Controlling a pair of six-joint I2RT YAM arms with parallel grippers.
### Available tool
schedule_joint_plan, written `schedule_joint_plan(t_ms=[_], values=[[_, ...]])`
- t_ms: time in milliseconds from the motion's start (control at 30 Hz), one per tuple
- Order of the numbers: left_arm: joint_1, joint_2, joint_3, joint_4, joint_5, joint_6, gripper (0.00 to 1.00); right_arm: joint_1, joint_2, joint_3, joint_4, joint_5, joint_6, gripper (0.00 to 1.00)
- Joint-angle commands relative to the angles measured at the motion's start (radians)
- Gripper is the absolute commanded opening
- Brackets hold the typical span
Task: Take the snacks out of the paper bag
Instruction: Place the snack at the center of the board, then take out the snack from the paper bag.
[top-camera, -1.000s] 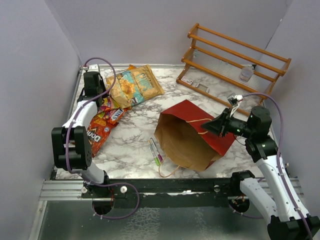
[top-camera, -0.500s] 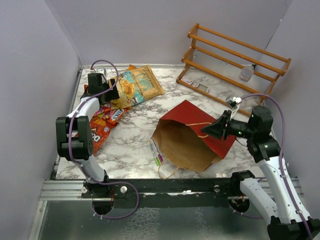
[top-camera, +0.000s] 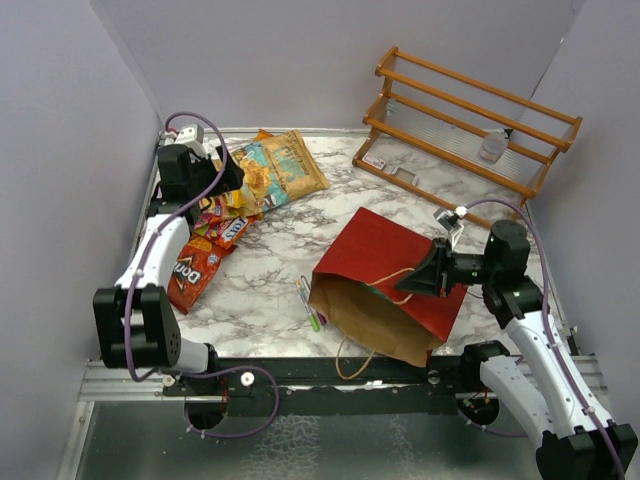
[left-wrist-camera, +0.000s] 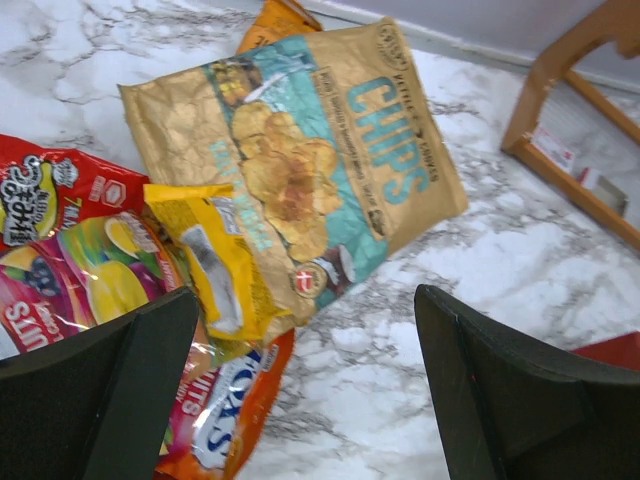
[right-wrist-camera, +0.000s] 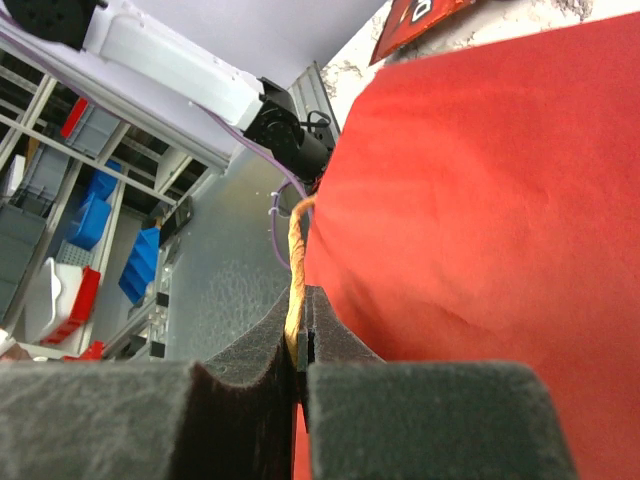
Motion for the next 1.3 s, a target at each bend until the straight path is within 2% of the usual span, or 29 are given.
schedule_joint_plan(t_ms=[0, 167, 300, 400, 533, 667, 833, 967, 1100, 1167, 1267], values=[[-0.06, -0.242, -0.157, 0.042, 0.12, -0.076, 0.93, 0.006, 0.015, 0.071, -0.01, 0.087, -0.009, 0.01], [-0.162, -0.457, -0.324, -0.043, 0.196, -0.139, 0.89, 0.006, 0.035, 0.088, 0.121, 0.144, 0.062, 0.01], [-0.242, -0.656, -0.406, -0.127, 0.149, -0.186, 0.89, 0.006, 0.064, 0.11, 0.159, 0.18, 0.088, 0.01], [-0.258, -0.788, -0.453, -0.136, 0.182, -0.232, 0.9, 0.006, 0.076, 0.11, 0.187, 0.211, 0.104, 0.01], [-0.311, -0.86, -0.554, -0.049, 0.259, -0.347, 0.9, 0.006, 0.091, 0.101, 0.197, 0.238, 0.114, 0.01], [-0.404, -0.92, -0.674, 0.086, 0.256, -0.462, 0.89, 0.006, 0.093, 0.094, 0.192, 0.271, 0.114, 0.01], [-0.557, -0.863, -0.651, 0.122, 0.151, -0.419, 0.87, 0.006, 0.101, 0.104, 0.178, 0.329, 0.118, 0.01], [-0.721, -0.73, -0.615, 0.25, 0.063, -0.379, 0.85, 0.006, 0.113, 0.107, 0.203, 0.346, 0.136, 0.01], [-0.977, -0.615, -0.545, 0.292, -0.143, -0.206, 0.85, 0.006, 0.123, 0.115, 0.21, 0.35, 0.134, 0.01], [-1.1, -0.583, -0.519, 0.293, -0.292, -0.095, 0.85, 0.006, 0.124, 0.115, 0.206, 0.354, 0.128, 0.01], [-1.241, -0.536, -0.517, 0.328, -0.438, 0.018, 0.85, 0.006, 0.131, 0.116, 0.201, 0.351, 0.117, 0.01]])
